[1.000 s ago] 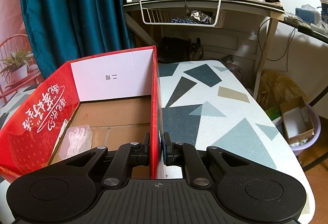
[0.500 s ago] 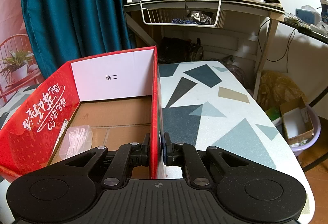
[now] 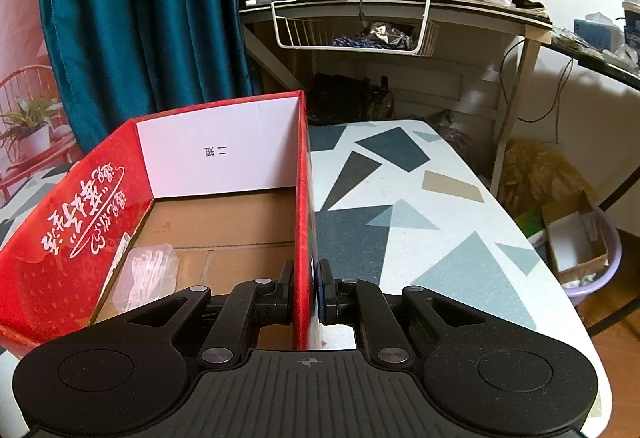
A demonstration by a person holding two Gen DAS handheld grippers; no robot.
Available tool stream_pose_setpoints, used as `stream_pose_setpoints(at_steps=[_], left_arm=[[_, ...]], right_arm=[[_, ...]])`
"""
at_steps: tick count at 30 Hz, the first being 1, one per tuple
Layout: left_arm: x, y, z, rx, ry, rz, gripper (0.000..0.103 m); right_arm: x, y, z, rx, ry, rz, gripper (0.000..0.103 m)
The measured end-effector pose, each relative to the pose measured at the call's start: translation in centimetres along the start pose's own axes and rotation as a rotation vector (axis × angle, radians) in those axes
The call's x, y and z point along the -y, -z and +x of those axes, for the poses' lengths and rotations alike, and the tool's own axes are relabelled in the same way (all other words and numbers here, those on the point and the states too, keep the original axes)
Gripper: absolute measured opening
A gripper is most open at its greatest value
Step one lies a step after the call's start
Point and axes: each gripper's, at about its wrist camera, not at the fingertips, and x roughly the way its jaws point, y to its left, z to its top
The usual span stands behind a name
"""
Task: Organize rigid objects
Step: 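Lift the white marker with the left gripper and drop it into the red box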
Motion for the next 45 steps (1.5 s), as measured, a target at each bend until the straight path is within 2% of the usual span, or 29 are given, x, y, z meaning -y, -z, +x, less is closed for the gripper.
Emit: stream_pose_setpoints(at_steps=[9,13,24,29,32,39,45], left_arm=[[4.4,-2.5,-1.4,0.058,0.152,0.058,0.016],[6.6,-3.8,-1.3,0.056,0.224,0.072,0.016],[15.4,-5.8,-0.4,0.079,0.419,0.184,0.016],[18.1,-6.5,0.0,0.135,0.499,0.209,0.016],[19.8,-6.7,0.7,0.146,0.521,0.252,0.016],[22.4,-5.8,2.9,0.145,0.508,0.350,0.016],[23.4,-5.8,4.3,0.082,0.499,0.368,0.016]], right_arm=[[0.0,0.0,0.0,0.001,0.005,0.009,0.009],[0.0,0.1,0.0,0.002,0.007,0.014,0.009],[0.3,0.1,0.0,0.002,-0.007,0.028,0.010],[0.1,-0.1,0.0,-0.002,-0.005,0.024,0.009],[-0.1,-0.1,0.0,0.002,-0.004,0.020,0.009],[0.3,0.1,0.0,0.004,-0.016,0.019,0.010],[0.6,0.1,0.0,0.002,-0.029,0.031,0.010]])
